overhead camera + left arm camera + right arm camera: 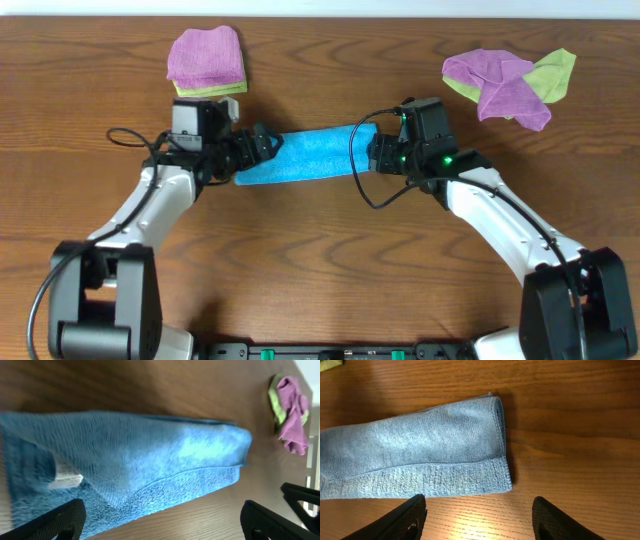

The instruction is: Fold the cloth

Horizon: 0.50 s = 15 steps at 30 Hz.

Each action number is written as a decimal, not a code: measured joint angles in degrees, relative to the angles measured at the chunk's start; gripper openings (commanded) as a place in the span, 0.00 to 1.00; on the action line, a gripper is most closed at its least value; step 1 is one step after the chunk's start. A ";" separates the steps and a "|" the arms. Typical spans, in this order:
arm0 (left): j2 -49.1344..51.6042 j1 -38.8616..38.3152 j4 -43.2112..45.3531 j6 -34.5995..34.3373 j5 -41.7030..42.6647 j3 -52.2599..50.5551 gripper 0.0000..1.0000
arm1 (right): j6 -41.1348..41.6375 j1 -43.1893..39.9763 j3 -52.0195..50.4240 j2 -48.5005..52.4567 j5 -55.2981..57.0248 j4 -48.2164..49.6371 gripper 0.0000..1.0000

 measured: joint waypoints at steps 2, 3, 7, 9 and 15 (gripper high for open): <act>0.72 -0.35 0.02 -0.61 -0.24 0.00 0.94 | 0.00 0.00 0.00 0.00 0.00 0.00 0.68; 0.94 -0.48 0.22 -0.74 -0.55 0.00 0.94 | 0.00 0.00 0.00 0.00 -0.02 -0.02 0.68; 1.03 -0.52 1.64 -1.22 -1.33 0.00 0.94 | 0.00 0.00 0.00 0.00 -0.02 -0.02 0.68; 1.03 -0.52 1.03 -2.08 -1.36 0.00 0.94 | 0.00 0.00 0.00 0.00 -0.02 -0.02 0.68; 1.05 -0.52 -1.99 -4.07 -0.79 0.00 0.93 | 0.00 0.00 0.00 0.00 -0.04 -0.04 0.68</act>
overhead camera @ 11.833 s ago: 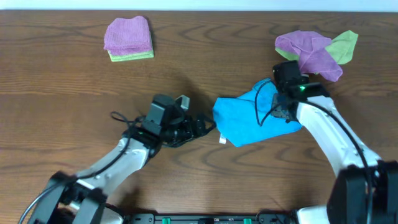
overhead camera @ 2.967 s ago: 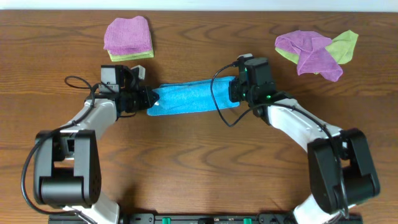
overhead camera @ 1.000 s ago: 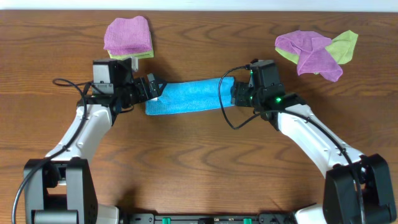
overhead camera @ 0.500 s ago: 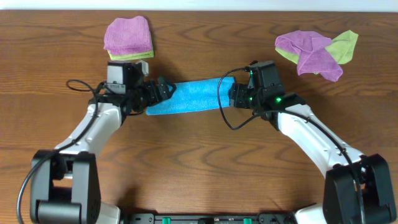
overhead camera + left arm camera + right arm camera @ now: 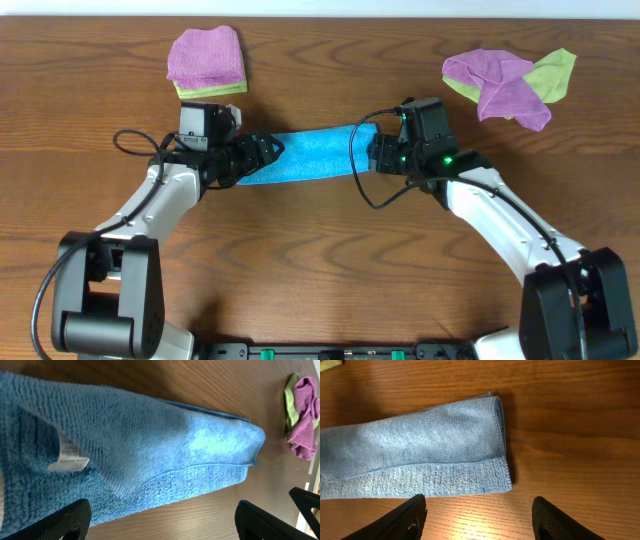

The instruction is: Fold the cloth

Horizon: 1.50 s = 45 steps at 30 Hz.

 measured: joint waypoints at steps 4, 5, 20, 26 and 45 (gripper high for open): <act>0.02 -0.55 0.28 -1.75 -0.11 0.00 0.93 | 0.00 0.02 0.00 0.00 0.00 0.02 0.68; 0.09 -1.07 0.35 -2.47 -0.39 0.00 0.93 | 0.02 0.02 0.00 0.00 0.00 0.04 0.67; 4.37 -8.02 8.50 -9.33 -5.14 0.00 0.89 | 0.02 0.00 0.00 0.00 0.00 0.00 0.68; 4.37 -8.04 7.80 -10.08 -6.54 0.00 0.87 | 0.02 0.00 0.00 0.00 0.00 0.00 0.68; 4.37 -8.04 3.28 -8.79 -5.90 0.00 0.82 | 0.02 0.00 0.00 0.00 -0.02 0.00 0.67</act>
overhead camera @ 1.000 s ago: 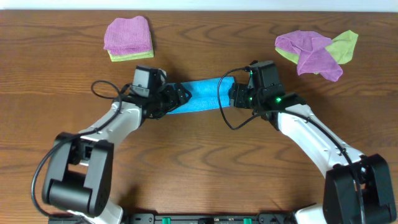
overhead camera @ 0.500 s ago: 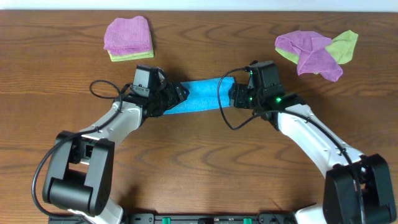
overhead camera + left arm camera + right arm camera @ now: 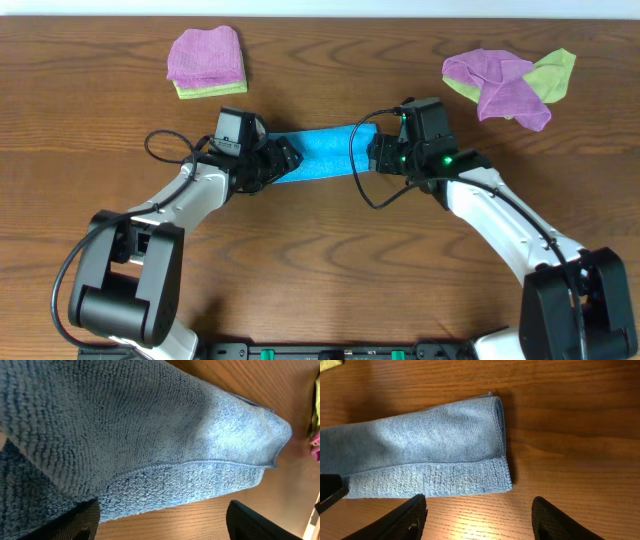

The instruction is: Fold the cloth

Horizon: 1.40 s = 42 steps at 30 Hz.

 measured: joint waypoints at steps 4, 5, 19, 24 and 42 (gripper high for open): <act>0.00 0.00 0.04 0.17 -1.75 0.00 0.82 | 0.00 0.00 0.00 0.00 0.00 0.00 0.67; 0.00 0.00 0.09 0.15 -2.14 0.00 0.82 | 0.00 0.00 0.00 0.00 -0.02 0.00 0.67; 0.00 -3.13 2.97 -1.90 -9.92 0.00 0.32 | 0.00 0.00 0.00 0.00 -0.02 0.13 0.66; 0.00 -4.04 2.67 -1.66 -11.45 0.00 0.06 | 0.00 0.00 0.00 0.00 -0.11 0.07 0.65; -0.02 -3.32 -1.86 6.86 -16.92 0.02 0.42 | 0.00 0.00 0.00 0.00 -0.13 -0.28 0.65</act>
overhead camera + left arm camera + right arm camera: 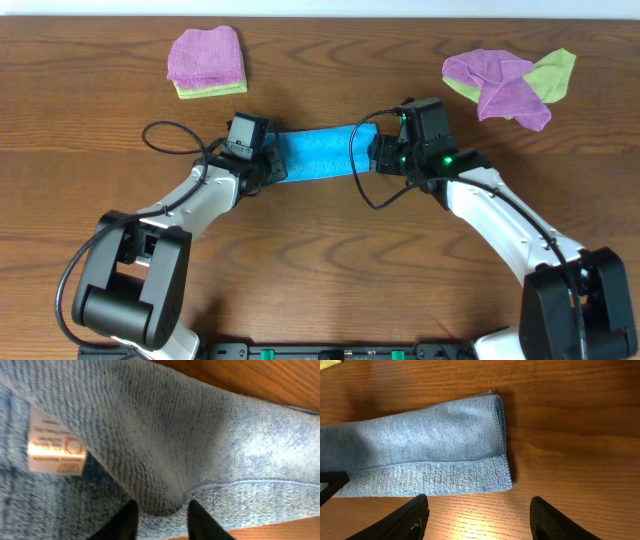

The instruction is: Fold the cloth

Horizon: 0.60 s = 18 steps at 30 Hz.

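A blue cloth (322, 152) lies as a long folded strip on the wooden table (320, 260), between my two arms. My left gripper (270, 168) sits on the strip's left end. Its fingers (127, 521) are close together, pinching a raised ridge of the blue cloth (210, 445) beside a white label (55, 452). My right gripper (378, 155) hovers at the right end. It stands wide open (477, 520) just off the near edge of the blue cloth (420, 455), with bare wood between the fingers.
A folded pink and green stack (205, 62) lies at the back left. A crumpled pile of purple and green cloths (510, 80) lies at the back right. Black cables loop beside both wrists.
My left gripper has moved a little further right onto the cloth, and its jaws have gone from wide open to pinched on a ridge of it. The right gripper has not moved.
My left gripper stood open at the strip's left end, with the label in its view. It was then further right over the cloth at each moment, still open. Now it is shut on a ridge, and the strip looks shorter on the left. The right gripper stayed open at the right end.
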Each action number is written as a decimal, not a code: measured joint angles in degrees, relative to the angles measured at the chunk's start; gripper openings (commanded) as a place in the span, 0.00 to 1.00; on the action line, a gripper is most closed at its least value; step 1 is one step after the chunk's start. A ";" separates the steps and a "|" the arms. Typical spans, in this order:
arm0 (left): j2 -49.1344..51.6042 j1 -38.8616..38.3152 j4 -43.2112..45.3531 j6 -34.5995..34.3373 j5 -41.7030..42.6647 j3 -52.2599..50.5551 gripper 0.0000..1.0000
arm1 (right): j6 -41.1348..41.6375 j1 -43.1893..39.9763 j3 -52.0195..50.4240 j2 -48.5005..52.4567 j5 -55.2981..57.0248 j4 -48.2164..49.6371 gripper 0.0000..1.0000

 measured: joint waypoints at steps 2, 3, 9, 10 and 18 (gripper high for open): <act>0.00 0.00 0.11 0.15 -0.90 0.00 0.49 | 0.00 0.00 0.00 0.00 0.00 0.00 0.65; 0.00 0.00 0.24 0.24 -1.31 0.00 0.51 | 0.00 0.00 0.00 0.00 0.00 0.00 0.65; 0.00 0.00 1.73 -0.50 -3.04 0.00 0.58 | -0.02 0.00 0.00 0.00 0.00 -0.04 0.64; 0.00 0.02 2.16 -0.70 -3.23 0.00 0.58 | -0.02 0.00 0.00 0.00 0.00 -0.04 0.64; 0.00 0.02 4.76 -2.99 -5.14 0.00 0.57 | -0.02 0.00 0.00 0.00 0.00 -0.33 0.64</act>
